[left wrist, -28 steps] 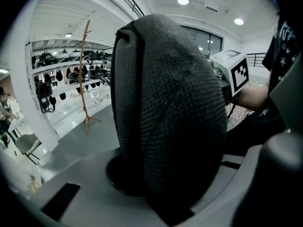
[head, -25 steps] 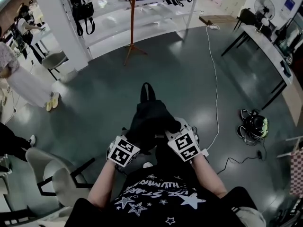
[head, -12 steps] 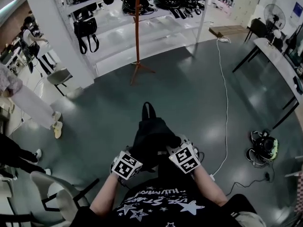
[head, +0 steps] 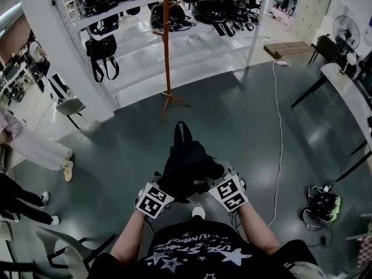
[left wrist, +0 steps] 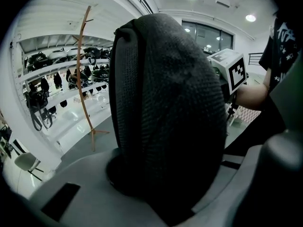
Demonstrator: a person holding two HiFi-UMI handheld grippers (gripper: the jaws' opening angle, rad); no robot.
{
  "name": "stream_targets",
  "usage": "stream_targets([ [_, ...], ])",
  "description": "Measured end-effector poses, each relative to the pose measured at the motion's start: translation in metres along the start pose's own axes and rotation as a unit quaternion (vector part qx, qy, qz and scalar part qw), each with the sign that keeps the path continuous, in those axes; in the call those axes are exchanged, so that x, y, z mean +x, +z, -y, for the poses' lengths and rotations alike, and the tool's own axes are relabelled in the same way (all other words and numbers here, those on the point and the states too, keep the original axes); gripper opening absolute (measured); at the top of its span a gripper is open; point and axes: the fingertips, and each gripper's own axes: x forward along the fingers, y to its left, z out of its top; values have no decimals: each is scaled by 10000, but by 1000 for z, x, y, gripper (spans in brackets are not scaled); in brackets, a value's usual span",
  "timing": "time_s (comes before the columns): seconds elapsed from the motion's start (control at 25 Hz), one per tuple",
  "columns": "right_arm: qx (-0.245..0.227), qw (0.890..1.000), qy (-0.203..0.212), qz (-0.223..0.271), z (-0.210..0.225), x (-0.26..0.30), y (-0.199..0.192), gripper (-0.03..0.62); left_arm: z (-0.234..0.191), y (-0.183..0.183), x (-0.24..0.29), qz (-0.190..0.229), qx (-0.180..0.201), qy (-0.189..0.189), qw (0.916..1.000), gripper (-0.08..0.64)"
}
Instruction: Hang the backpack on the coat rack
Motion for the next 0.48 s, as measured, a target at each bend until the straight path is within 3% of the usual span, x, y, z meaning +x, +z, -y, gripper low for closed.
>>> stream_targets([
  [0.32, -215, 9996, -21, 170, 60, 33, 31, 77, -44, 50, 23, 33, -22, 209, 9998, 86],
  [0.48, -124, 9997, -65, 182, 80, 53, 38, 77, -70, 66, 30, -78, 181, 271, 9994, 86],
])
